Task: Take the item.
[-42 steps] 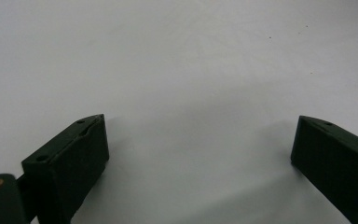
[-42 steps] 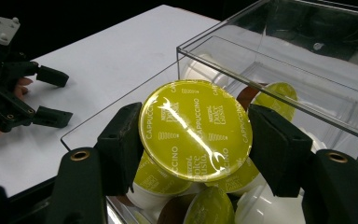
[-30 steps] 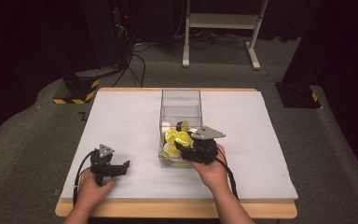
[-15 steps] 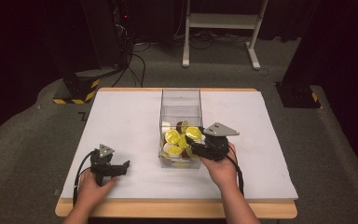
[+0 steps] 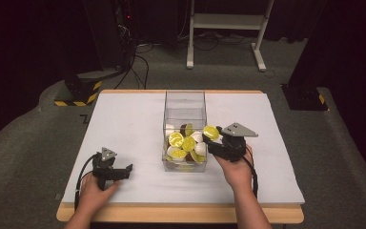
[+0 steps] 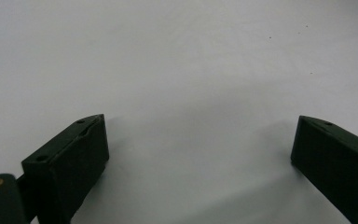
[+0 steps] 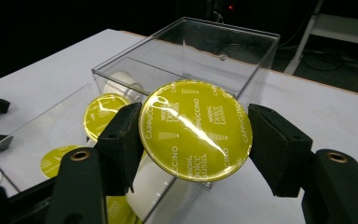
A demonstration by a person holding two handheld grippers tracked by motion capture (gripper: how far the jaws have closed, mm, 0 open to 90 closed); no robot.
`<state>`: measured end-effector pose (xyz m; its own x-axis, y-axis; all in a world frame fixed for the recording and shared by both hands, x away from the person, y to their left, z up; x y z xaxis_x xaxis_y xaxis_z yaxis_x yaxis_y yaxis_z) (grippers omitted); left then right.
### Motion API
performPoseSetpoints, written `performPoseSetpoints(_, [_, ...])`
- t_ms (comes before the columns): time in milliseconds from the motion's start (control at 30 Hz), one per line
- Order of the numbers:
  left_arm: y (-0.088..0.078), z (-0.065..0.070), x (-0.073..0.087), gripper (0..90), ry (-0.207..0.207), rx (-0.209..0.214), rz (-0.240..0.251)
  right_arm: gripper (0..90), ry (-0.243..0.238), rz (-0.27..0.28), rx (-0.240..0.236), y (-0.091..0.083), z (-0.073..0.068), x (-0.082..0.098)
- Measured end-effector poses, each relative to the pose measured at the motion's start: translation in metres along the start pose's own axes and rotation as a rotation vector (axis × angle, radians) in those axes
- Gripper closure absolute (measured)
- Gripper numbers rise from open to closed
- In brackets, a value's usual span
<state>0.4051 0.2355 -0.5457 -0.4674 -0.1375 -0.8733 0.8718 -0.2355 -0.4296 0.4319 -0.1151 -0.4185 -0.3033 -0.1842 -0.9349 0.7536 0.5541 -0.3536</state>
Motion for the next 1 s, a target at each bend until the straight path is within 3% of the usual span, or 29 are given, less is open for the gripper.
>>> performPoseSetpoints(267, [0.000,0.000,0.000,4.3,0.000,0.000,0.000,38.7,0.034,0.004,0.042,-0.006,0.020,0.003])
performPoseSetpoints(767, [0.000,0.000,0.000,4.3,0.000,0.000,0.000,38.6,0.090,-0.022,0.192,-0.021,0.075,0.020])
performPoseSetpoints(1000, [0.000,0.000,0.000,4.3,0.000,0.000,0.000,38.6,0.116,-0.031,0.222,-0.025,0.090,0.028])
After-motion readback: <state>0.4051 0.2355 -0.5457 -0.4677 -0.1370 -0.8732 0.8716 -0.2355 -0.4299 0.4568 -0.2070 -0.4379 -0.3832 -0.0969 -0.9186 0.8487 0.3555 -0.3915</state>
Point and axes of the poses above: each handheld gripper's, and its own axes: y roughly forward along the jaws, x roughly out of its underside, z roughly to its right, the point moved 5 cm from there along y, roughly forward along the jaws, and after that the axes turned 5 degrees about z, right-handed, at the moved point
